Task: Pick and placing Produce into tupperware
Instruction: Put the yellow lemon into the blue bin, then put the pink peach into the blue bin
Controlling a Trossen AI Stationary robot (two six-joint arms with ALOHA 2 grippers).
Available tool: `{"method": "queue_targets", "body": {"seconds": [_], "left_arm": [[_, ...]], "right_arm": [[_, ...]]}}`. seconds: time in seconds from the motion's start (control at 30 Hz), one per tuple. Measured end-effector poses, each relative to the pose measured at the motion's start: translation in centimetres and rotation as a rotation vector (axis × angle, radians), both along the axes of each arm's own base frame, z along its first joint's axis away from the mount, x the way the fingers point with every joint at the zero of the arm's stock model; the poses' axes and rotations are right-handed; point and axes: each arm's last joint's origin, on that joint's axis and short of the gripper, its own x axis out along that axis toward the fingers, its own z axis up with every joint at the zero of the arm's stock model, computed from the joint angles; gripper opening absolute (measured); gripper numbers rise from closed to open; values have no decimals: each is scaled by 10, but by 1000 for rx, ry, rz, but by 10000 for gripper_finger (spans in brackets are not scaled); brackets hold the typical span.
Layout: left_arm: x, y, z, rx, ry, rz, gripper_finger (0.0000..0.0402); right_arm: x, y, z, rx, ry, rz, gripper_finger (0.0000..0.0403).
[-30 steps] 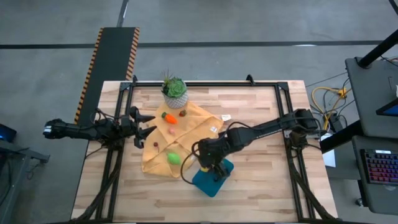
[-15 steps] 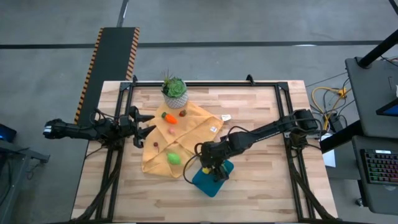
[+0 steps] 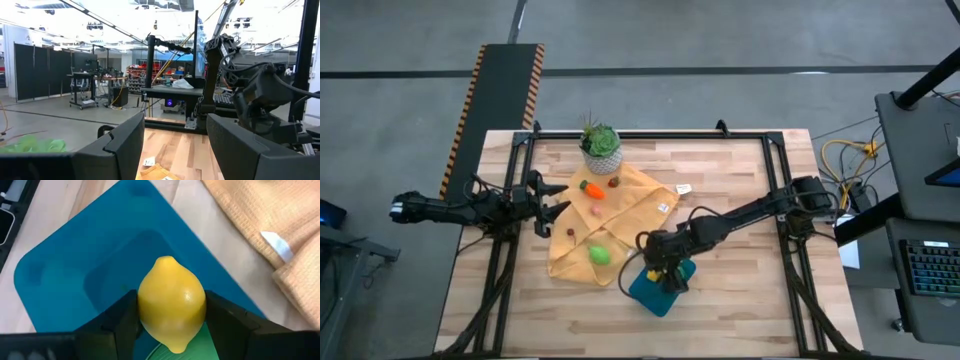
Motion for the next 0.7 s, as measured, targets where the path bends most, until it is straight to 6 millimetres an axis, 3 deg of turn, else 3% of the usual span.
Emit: {"method": "queue_targets", "body": {"seconds": [0.33, 0.7], "left_arm": [[0, 0, 0, -1, 0, 0, 202], [0, 0, 0, -1, 0, 0, 202]], "right_arm": [[-2, 0, -3, 4, 19, -12, 223], [-2, 0, -2, 7, 21, -18, 230]]}}
